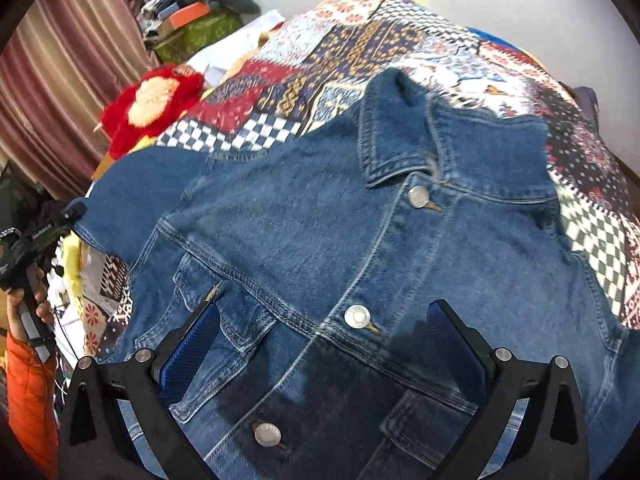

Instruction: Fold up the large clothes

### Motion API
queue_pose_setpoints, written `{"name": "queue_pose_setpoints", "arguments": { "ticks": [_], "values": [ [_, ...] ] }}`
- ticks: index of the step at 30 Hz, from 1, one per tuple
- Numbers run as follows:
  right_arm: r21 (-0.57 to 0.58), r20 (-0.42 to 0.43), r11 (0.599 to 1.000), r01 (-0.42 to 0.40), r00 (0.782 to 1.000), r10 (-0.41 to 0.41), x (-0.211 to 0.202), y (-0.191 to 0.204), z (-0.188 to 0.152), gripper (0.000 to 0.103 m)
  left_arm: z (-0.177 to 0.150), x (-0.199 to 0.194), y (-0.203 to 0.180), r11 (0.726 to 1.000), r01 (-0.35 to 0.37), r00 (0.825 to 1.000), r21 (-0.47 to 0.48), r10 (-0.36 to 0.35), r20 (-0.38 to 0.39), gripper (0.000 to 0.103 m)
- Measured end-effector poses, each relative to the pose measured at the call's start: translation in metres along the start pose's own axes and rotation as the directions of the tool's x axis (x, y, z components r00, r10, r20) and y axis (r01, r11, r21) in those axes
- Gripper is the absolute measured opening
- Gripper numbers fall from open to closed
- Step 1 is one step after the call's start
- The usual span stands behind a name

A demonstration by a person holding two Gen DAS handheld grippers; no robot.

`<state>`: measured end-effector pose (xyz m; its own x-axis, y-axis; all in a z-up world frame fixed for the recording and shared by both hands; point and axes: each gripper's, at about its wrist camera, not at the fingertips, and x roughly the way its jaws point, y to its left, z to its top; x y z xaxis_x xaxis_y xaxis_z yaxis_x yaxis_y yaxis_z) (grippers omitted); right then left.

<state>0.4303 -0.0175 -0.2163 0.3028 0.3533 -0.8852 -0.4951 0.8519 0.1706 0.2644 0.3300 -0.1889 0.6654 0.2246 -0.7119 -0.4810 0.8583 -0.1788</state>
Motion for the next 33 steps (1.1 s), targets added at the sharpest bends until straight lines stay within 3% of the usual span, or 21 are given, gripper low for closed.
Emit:
{"name": "queue_pose_setpoints", "arguments": {
  "ticks": [4,8,12,15,21,24,26,27,29,33],
  "values": [
    [0.028,0.045,1.0,-0.005,0.999,0.004,-0.024,-0.008,-0.002,0.103,0.022,-0.02,-0.04,0.993,0.086,0.994,0.084,-0.091,0.054,0.01],
    [0.049,0.085,0.999,-0.012,0.996,0.008,-0.048,-0.016,-0.007,0.103,0.022,-0.026,-0.091,0.971,0.152,0.986,0.186,-0.162,0.039,0.009],
    [0.073,0.115,0.997,-0.018,0.993,0.009,-0.069,-0.024,-0.016,0.103,-0.004,-0.006,-0.14,0.938,0.243,0.97,0.248,-0.232,-0.073,0.009],
    [0.092,0.131,0.995,-0.022,0.991,0.01,-0.08,-0.033,-0.022,0.103,-0.029,0.016,-0.162,0.923,0.285,0.954,0.258,-0.246,-0.172,0.009],
    [0.151,0.143,0.988,-0.036,0.99,0.014,-0.096,-0.052,-0.039,0.103,-0.08,0.05,-0.182,0.91,0.347,0.897,0.226,-0.251,-0.364,0.009],
    [0.165,0.157,0.986,-0.028,0.988,0.002,-0.101,-0.059,-0.044,0.103,-0.097,0.053,-0.184,0.903,0.371,0.87,0.216,-0.256,-0.421,0.02],
    [0.175,0.165,0.984,-0.028,0.986,-0.001,-0.104,-0.063,-0.047,0.103,-0.103,0.047,-0.18,0.902,0.384,0.859,0.197,-0.271,-0.435,0.039],
    [0.18,0.166,0.983,-0.032,0.986,0.001,-0.106,-0.064,-0.048,0.103,-0.103,0.044,-0.177,0.903,0.39,0.855,0.182,-0.282,-0.435,0.043],
    [0.192,0.17,0.981,-0.04,0.985,0.007,-0.107,-0.065,-0.048,0.103,-0.102,0.035,-0.167,0.907,0.391,0.859,0.153,-0.301,-0.413,0.052],
    [0.192,0.173,0.98,-0.047,0.985,0.013,-0.106,-0.062,-0.047,0.103,-0.088,0.014,-0.131,0.925,0.373,0.878,0.075,-0.325,-0.352,0.056]
  ]
}}
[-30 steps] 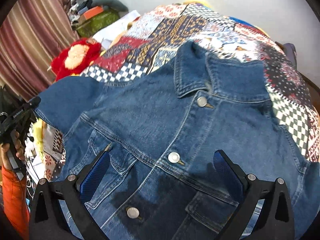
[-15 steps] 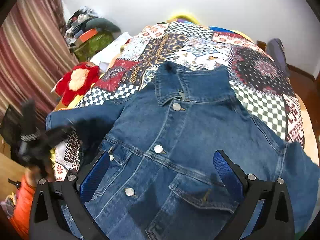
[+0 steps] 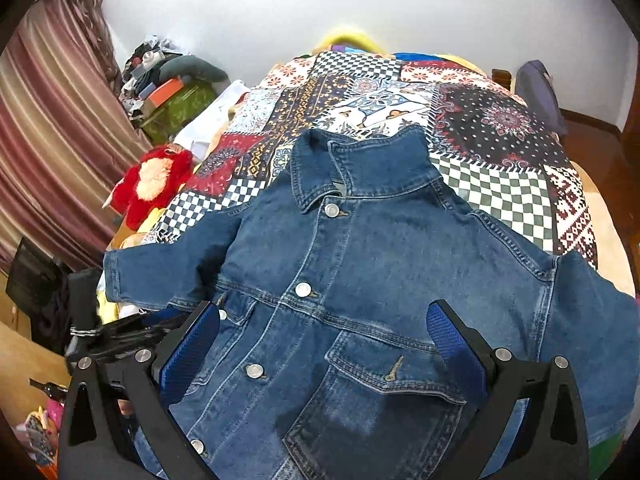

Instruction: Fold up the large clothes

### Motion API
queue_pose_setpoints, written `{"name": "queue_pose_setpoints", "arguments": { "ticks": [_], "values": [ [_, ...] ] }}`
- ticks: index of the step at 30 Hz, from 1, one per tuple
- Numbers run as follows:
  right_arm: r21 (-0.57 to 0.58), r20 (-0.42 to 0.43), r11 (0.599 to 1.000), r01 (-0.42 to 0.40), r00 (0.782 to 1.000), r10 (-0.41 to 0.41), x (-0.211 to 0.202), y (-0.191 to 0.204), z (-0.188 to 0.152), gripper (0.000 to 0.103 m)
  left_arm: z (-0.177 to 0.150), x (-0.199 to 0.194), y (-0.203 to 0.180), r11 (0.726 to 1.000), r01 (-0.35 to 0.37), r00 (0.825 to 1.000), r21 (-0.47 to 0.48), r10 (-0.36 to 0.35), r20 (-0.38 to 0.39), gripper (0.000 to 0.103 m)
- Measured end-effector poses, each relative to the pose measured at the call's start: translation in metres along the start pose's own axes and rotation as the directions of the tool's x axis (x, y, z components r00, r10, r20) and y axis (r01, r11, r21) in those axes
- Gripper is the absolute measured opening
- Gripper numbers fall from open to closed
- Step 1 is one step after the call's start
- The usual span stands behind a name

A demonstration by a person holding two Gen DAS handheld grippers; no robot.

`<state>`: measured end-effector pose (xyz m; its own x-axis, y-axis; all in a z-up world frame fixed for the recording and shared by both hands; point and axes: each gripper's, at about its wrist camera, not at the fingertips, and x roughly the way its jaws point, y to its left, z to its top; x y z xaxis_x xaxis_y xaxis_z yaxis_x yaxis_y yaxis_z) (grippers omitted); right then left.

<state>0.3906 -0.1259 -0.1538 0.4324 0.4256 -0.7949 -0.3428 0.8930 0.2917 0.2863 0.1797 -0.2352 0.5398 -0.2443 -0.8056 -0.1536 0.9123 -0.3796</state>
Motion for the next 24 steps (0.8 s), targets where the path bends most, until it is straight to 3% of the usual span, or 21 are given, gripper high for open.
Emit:
{"name": "queue_pose_setpoints", "arguments": {
  "ticks": [6,13,18,21,22,24],
  "values": [
    [-0.017,-0.002,1.0,-0.002,1.0,0.002,0.007,0.013,0.002,0.103,-0.002,-0.047,0.07,0.981,-0.052,0.991,-0.185,0.073,0.112,0.06],
    [-0.022,-0.022,1.0,-0.009,1.0,0.009,0.022,0.024,0.006,0.103,-0.027,-0.065,0.157,0.907,-0.083,0.981,-0.413,0.147,0.125,0.06],
    [-0.037,-0.03,0.999,0.006,1.0,-0.007,0.03,0.031,0.007,0.103,-0.022,-0.07,0.18,0.892,-0.105,0.97,-0.44,0.19,0.154,0.06],
    [-0.034,-0.038,0.999,0.01,0.999,-0.011,0.034,0.03,0.007,0.103,-0.008,-0.067,0.183,0.893,-0.165,0.955,-0.418,0.251,0.159,0.06],
    [-0.03,-0.043,0.999,0.011,0.999,-0.012,0.036,0.029,0.006,0.103,-0.002,-0.064,0.181,0.891,-0.201,0.946,-0.407,0.285,0.155,0.057],
    [-0.027,-0.051,1.0,0.012,0.999,-0.014,0.038,0.028,0.005,0.103,0.007,-0.06,0.175,0.883,-0.289,0.919,-0.371,0.364,0.151,0.04]
  ]
}}
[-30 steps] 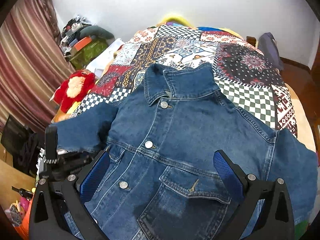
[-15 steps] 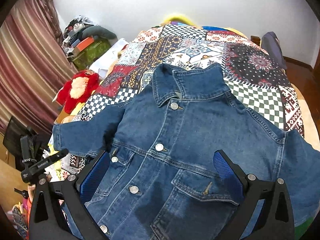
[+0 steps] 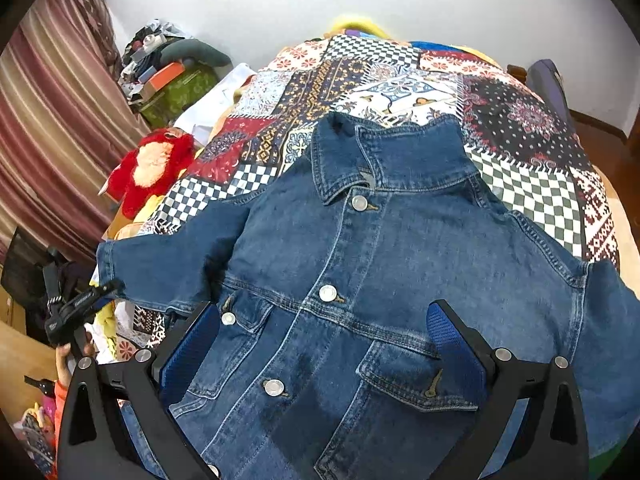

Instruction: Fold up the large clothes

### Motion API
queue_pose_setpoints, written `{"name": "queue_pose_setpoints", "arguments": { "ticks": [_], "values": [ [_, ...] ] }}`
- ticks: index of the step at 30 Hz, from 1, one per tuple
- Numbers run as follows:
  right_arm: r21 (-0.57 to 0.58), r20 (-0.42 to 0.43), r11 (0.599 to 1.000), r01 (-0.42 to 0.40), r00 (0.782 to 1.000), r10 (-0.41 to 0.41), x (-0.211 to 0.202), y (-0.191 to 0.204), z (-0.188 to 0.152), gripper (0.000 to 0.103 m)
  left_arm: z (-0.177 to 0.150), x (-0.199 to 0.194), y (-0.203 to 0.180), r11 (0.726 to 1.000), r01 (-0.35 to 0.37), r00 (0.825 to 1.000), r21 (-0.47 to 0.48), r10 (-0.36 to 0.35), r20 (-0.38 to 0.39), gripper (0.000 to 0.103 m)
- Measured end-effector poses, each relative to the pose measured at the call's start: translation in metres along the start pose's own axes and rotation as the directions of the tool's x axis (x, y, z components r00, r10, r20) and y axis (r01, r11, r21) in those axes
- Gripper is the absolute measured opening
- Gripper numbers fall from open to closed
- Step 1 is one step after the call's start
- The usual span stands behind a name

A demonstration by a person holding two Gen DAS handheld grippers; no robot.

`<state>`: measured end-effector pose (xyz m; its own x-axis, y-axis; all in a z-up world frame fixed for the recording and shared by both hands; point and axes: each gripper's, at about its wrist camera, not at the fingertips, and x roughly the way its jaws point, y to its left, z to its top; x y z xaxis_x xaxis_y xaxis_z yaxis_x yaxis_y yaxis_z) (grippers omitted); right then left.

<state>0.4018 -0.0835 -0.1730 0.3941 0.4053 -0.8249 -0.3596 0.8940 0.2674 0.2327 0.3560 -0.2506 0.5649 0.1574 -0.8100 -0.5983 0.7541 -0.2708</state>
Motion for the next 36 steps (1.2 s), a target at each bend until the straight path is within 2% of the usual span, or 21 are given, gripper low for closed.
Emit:
{"name": "queue_pose_setpoints", "arguments": {
  "ticks": [1,2,6,8,12,17,20,23,26,29,32,34,36],
  "values": [
    [0.0,-0.005,1.0,0.005,1.0,-0.005,0.001,-0.001,-0.001,0.103,0.001,0.001,-0.008,0.997,-0.06,0.998,0.045,0.06,0.012,0.03],
    [0.0,-0.007,1.0,0.009,1.0,-0.009,0.002,-0.002,-0.002,0.103,0.002,-0.001,-0.015,0.992,-0.1,0.995,0.082,0.097,0.034,0.026],
    [0.004,-0.011,1.0,0.024,1.0,-0.024,0.002,-0.007,-0.005,0.103,0.001,-0.026,-0.048,0.963,-0.177,0.977,0.205,0.147,0.156,0.019],
    [0.011,-0.01,1.0,0.026,1.0,-0.026,0.001,-0.011,-0.006,0.103,0.004,-0.047,-0.066,0.957,-0.155,0.973,0.246,0.104,0.206,0.014],
    [0.019,0.005,0.999,0.027,1.0,-0.027,-0.005,-0.017,-0.007,0.103,0.016,-0.082,-0.108,0.949,-0.079,0.963,0.307,-0.008,0.271,0.013],
    [0.014,0.055,0.999,0.037,0.998,-0.038,-0.023,-0.023,-0.008,0.103,0.032,-0.122,-0.173,0.912,0.05,0.931,0.407,-0.191,0.313,0.007],
    [0.011,0.083,0.999,0.04,0.996,-0.041,-0.034,-0.03,-0.01,0.103,0.029,-0.138,-0.218,0.879,0.081,0.905,0.469,-0.262,0.335,0.006],
    [0.001,0.113,0.998,0.056,0.992,-0.056,-0.047,-0.038,-0.013,0.103,0.022,-0.146,-0.261,0.836,0.14,0.883,0.53,-0.348,0.316,0.0],
    [0.003,0.135,0.997,0.073,0.988,-0.073,-0.058,-0.048,-0.017,0.103,0.009,-0.155,-0.314,0.772,0.201,0.851,0.603,-0.442,0.283,0.0],
    [0.027,0.152,0.997,0.075,0.985,-0.079,-0.069,-0.063,-0.021,0.103,-0.006,-0.159,-0.355,0.717,0.228,0.836,0.659,-0.491,0.245,0.0],
    [0.081,0.159,0.995,0.057,0.985,-0.069,-0.077,-0.082,-0.027,0.103,-0.026,-0.155,-0.383,0.67,0.257,0.841,0.696,-0.51,0.18,0.001],
    [0.107,0.161,0.993,0.046,0.985,-0.063,-0.08,-0.091,-0.03,0.103,-0.034,-0.15,-0.388,0.653,0.292,0.847,0.699,-0.516,0.128,0.002],
    [0.12,0.16,0.992,0.047,0.985,-0.066,-0.082,-0.098,-0.032,0.103,-0.041,-0.142,-0.388,0.646,0.312,0.866,0.697,-0.496,0.072,0.006]
  ]
}}
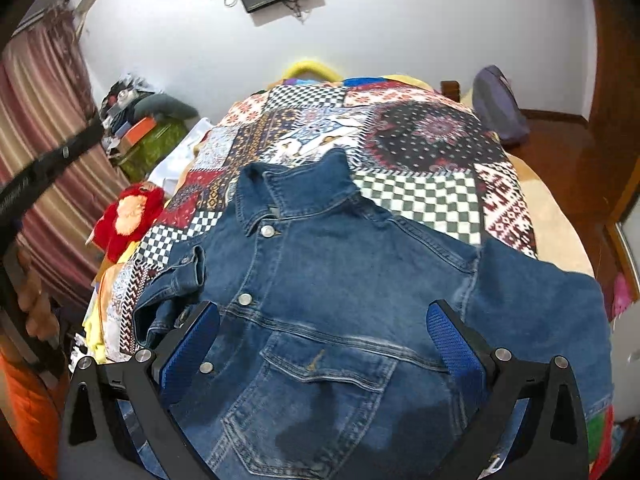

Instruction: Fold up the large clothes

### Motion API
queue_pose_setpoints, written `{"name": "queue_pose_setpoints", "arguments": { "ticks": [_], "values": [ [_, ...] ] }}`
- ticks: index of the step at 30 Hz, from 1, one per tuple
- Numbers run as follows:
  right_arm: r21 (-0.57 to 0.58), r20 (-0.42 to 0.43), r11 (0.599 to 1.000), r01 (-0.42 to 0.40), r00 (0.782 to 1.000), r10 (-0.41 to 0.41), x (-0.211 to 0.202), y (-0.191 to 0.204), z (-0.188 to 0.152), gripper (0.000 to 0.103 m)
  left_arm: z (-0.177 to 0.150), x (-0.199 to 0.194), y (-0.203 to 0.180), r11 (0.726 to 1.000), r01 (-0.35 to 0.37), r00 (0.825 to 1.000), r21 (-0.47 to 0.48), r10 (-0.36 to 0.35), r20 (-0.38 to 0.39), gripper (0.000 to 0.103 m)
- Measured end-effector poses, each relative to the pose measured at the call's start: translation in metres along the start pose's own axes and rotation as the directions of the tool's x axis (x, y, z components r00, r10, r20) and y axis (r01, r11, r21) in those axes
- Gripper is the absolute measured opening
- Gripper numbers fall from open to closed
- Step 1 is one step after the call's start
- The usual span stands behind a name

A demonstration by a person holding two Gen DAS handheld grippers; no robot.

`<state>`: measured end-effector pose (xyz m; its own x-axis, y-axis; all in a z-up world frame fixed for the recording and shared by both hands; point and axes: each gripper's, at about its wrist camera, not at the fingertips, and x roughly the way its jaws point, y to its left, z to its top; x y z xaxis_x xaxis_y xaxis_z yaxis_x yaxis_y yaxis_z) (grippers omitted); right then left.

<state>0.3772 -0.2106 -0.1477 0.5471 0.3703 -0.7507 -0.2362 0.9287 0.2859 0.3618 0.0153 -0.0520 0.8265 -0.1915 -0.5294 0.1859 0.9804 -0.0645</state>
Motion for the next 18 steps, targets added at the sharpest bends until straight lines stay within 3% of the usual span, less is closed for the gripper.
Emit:
{"name": "queue_pose_setpoints", "arguments": {
  "ticks": [1,3,4,5,8,12,18],
  "values": [
    [0.002,-0.003,1.0,0.005,1.0,-0.005,0.0,-0.004,0.0,0.103,-0.007,0.002,0.002,1.0,-0.001,1.0,-0.001,0.001,-0.029,0.013],
    [0.008,-0.012,1.0,0.008,1.0,-0.008,0.002,-0.006,-0.002,0.103,-0.023,0.007,0.014,1.0,-0.028,0.996,0.002,0.028,-0.084,0.04],
    [0.014,-0.021,1.0,0.005,1.0,-0.004,0.004,-0.008,-0.002,0.103,-0.031,0.007,0.021,0.999,-0.047,0.994,0.001,0.047,-0.102,0.063],
    [0.019,-0.029,1.0,-0.001,1.0,0.002,0.005,-0.008,-0.002,0.103,-0.04,0.008,0.03,0.998,-0.066,0.991,0.002,0.066,-0.118,0.074],
    [0.017,-0.041,1.0,-0.011,0.999,0.012,0.012,-0.004,-0.003,0.103,-0.064,0.02,0.047,0.994,-0.11,0.971,0.028,0.113,-0.209,0.076],
    [0.002,-0.062,1.0,-0.007,0.998,0.007,0.025,0.005,-0.005,0.103,-0.104,0.045,0.075,0.988,-0.145,0.926,0.053,0.155,-0.345,0.077],
    [-0.001,-0.109,1.0,-0.005,0.994,0.005,0.043,0.016,-0.007,0.103,-0.157,0.096,0.112,0.98,-0.173,0.837,0.094,0.197,-0.51,0.078]
  ]
}}
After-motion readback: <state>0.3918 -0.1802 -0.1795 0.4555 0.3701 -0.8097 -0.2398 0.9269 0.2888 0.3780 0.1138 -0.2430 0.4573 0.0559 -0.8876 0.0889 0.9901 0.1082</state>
